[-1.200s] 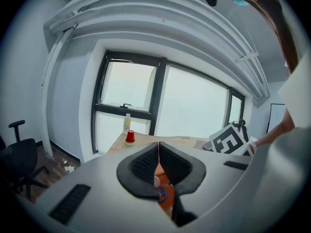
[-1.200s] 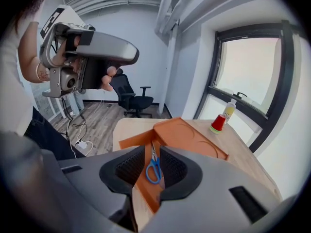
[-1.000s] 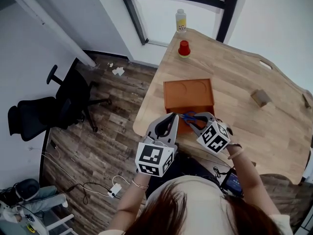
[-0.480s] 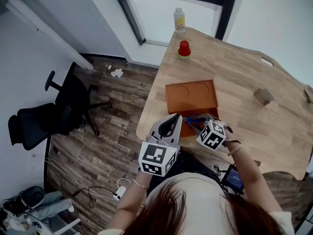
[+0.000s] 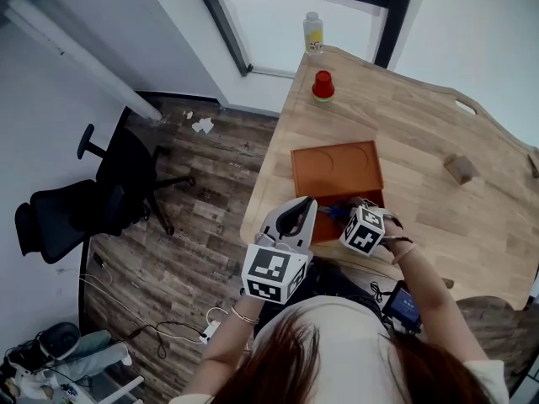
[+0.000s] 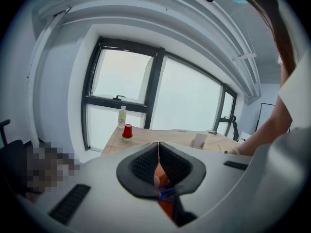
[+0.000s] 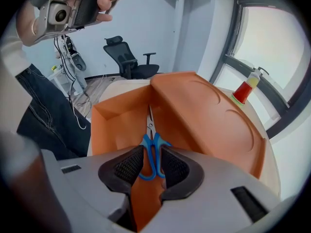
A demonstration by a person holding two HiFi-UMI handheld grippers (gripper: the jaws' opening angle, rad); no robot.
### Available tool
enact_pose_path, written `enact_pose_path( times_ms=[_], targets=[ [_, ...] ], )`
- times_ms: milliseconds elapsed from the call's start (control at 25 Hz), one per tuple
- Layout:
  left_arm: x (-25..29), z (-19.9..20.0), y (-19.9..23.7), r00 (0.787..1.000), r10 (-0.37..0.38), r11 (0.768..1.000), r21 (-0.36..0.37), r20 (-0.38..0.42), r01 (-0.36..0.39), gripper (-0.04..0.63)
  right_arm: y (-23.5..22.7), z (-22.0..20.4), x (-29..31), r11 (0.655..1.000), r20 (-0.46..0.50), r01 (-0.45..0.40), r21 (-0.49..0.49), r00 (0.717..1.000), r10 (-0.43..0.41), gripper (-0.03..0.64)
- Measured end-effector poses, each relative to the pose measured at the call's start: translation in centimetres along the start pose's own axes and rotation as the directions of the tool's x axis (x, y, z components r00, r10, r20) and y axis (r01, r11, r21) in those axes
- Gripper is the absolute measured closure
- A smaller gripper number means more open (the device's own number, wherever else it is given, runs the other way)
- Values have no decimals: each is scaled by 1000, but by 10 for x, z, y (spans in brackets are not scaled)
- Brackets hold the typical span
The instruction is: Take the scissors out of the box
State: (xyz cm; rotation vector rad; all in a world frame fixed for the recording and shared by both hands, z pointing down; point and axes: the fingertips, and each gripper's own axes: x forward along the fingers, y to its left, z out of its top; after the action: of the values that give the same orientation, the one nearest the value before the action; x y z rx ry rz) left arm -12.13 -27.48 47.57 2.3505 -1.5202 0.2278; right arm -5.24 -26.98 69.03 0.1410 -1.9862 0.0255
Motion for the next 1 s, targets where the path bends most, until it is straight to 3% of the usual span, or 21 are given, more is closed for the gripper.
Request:
enact_pose_path(
  times_ms=[440,1000],
  targets=[
    [3,-2,16,1000,-3,1000,-13,-6,3,575,-1,-6,16,999,-87,-32,-19,996,31,472],
    [0,-2,25,1000,8,999,-40,1,-8,575,-1,-6,18,995,-100,-80,-63,992,74,499]
  ],
)
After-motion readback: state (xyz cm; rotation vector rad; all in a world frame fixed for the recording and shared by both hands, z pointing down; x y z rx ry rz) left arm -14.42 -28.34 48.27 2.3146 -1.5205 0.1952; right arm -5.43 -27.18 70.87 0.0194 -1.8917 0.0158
